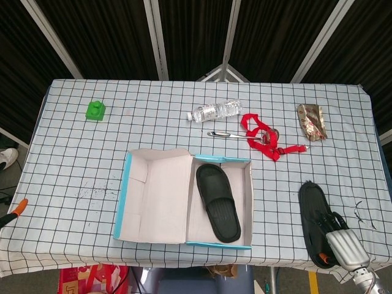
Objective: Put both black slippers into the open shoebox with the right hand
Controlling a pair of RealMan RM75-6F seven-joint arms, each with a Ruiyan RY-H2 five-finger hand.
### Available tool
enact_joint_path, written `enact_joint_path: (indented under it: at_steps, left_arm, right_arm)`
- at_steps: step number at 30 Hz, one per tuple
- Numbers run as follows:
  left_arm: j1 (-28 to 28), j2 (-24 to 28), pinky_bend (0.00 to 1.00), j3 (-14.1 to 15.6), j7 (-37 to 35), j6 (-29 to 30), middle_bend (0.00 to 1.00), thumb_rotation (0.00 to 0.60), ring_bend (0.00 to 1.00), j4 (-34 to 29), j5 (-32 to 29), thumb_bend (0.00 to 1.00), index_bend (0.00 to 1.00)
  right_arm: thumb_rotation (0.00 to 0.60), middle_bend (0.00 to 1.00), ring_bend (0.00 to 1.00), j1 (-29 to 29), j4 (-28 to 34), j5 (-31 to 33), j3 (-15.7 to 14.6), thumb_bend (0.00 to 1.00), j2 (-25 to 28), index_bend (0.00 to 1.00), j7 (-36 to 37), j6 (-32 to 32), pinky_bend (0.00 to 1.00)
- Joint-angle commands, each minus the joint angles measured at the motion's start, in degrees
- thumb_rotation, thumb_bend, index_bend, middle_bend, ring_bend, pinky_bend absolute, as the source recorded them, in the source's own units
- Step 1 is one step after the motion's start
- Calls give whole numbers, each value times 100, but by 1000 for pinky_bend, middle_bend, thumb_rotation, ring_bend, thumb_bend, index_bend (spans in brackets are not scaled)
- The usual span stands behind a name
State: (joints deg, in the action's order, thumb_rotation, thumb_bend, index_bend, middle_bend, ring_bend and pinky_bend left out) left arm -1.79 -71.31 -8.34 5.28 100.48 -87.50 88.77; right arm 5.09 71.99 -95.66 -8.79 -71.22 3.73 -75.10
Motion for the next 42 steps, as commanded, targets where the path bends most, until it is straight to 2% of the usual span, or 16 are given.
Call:
enact_joint_path:
  at_steps: [1,5,10,14,18,30,36,42]
  left_arm:
    - [-3,-4,99,4,9,-5,0,600,0,1,5,72,142]
    - [-4,-2,99,6,10,-6,0,600,0,0,12,72,141]
    - [7,8,99,-7,-10,15,0,600,0,-4,1,72,141]
    - [-1,4,99,-1,0,0,0,600,0,-2,8,72,142]
    - [-1,1,99,0,4,-5,0,600,0,-2,6,72,141]
    - [9,20,99,-4,-25,1,0,600,0,-21,-2,73,142]
    - [11,31,99,-3,-51,-1,0,600,0,-26,0,73,141]
    - [26,57,99,-16,-99,28,0,600,0,-37,-7,72,141]
  right_arm:
    - [600,82,90,20,50,1,2,243,36,206,-53,24,20]
    - [600,110,90,47,126,34,-4,242,71,258,-108,105,20]
    - [600,204,95,51,162,18,-9,242,72,375,-63,86,20]
    - [600,267,113,39,175,-7,-7,243,74,424,-15,17,20]
    - [600,313,130,31,209,-36,-7,280,103,477,40,-49,20]
    - [600,366,147,49,440,-52,59,360,256,588,158,-205,20]
    - [600,373,151,146,830,-39,131,378,526,611,253,-212,20]
    - [600,373,151,324,1440,55,325,382,974,612,304,-201,20]
